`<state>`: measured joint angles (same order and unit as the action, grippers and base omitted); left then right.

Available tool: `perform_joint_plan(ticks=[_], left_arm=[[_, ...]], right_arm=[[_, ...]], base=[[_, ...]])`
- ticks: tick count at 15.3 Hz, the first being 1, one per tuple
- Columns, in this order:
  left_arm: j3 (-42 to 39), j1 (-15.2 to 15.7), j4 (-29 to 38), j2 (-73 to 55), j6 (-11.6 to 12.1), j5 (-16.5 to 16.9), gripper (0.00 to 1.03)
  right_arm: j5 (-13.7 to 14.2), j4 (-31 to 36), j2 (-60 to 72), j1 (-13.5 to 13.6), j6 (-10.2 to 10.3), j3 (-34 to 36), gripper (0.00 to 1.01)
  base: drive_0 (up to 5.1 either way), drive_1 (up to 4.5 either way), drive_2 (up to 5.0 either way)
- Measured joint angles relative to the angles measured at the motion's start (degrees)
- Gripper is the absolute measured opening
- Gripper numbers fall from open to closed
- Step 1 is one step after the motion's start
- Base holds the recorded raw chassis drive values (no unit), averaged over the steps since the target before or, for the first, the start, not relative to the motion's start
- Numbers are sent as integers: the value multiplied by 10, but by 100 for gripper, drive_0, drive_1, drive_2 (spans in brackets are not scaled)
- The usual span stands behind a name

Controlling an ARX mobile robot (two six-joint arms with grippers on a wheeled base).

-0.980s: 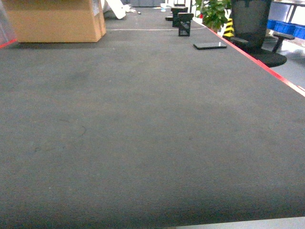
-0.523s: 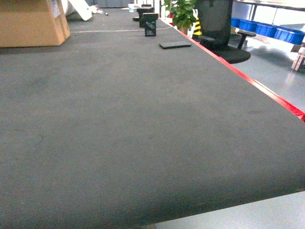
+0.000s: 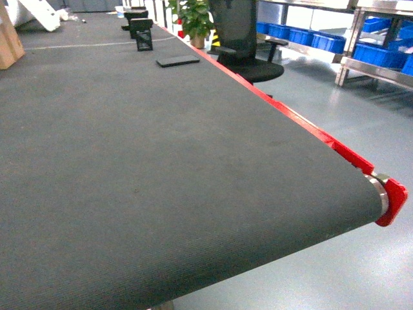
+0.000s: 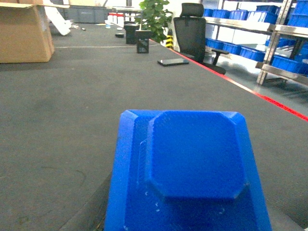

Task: Sort blue parts and orange caps into right shelf containers

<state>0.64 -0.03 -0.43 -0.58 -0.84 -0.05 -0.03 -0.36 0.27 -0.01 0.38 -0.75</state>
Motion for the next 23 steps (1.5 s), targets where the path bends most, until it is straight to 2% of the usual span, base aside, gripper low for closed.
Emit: perform_joint_plan(ticks=[23], left_arm=[[0, 0, 0, 0, 0, 0, 42]], right_arm=[[0, 0, 0, 0, 0, 0, 44]], base=[[-158, -158, -158]])
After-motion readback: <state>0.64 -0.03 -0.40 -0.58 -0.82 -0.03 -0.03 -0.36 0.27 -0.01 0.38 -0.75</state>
